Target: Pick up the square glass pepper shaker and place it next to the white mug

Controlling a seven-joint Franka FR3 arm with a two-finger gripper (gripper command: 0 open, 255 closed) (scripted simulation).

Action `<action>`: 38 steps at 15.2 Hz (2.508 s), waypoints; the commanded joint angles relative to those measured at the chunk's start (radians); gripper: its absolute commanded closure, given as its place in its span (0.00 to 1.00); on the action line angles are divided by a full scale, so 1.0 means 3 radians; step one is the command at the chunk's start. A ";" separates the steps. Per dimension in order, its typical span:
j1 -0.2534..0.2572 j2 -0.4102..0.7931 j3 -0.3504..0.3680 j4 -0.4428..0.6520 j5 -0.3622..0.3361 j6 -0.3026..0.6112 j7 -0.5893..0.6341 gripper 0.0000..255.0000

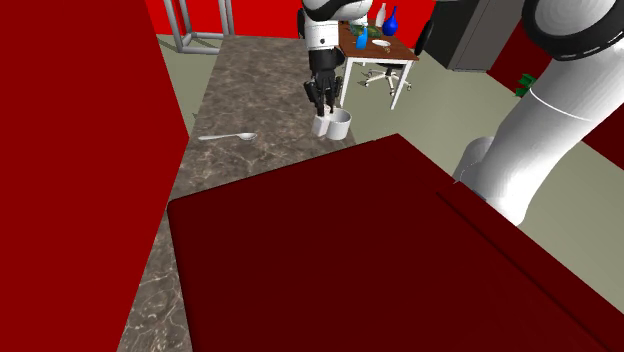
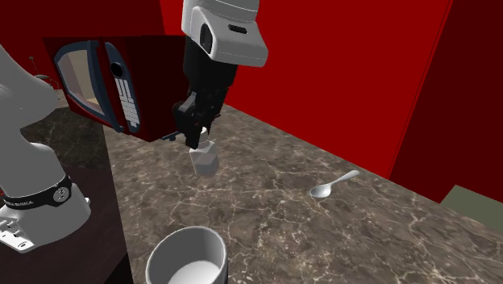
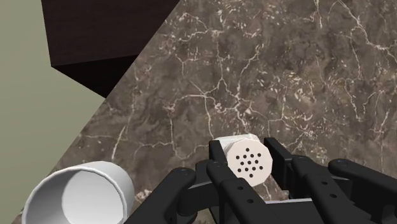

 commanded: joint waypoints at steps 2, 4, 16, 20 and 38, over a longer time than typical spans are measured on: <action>-0.0001 0.0042 -0.0002 -0.0090 0.0012 0.0131 -0.0023 1.00; -0.0001 0.0067 -0.0003 -0.0154 0.0019 0.0216 -0.0037 1.00; -0.0005 0.0279 -0.0007 -0.0471 0.0091 0.0726 -0.0143 1.00; -0.0007 0.0351 -0.0006 -0.0538 0.0118 0.0859 -0.0176 1.00; -0.0033 0.0336 -0.0030 -0.0131 0.0083 0.0437 -0.0157 0.00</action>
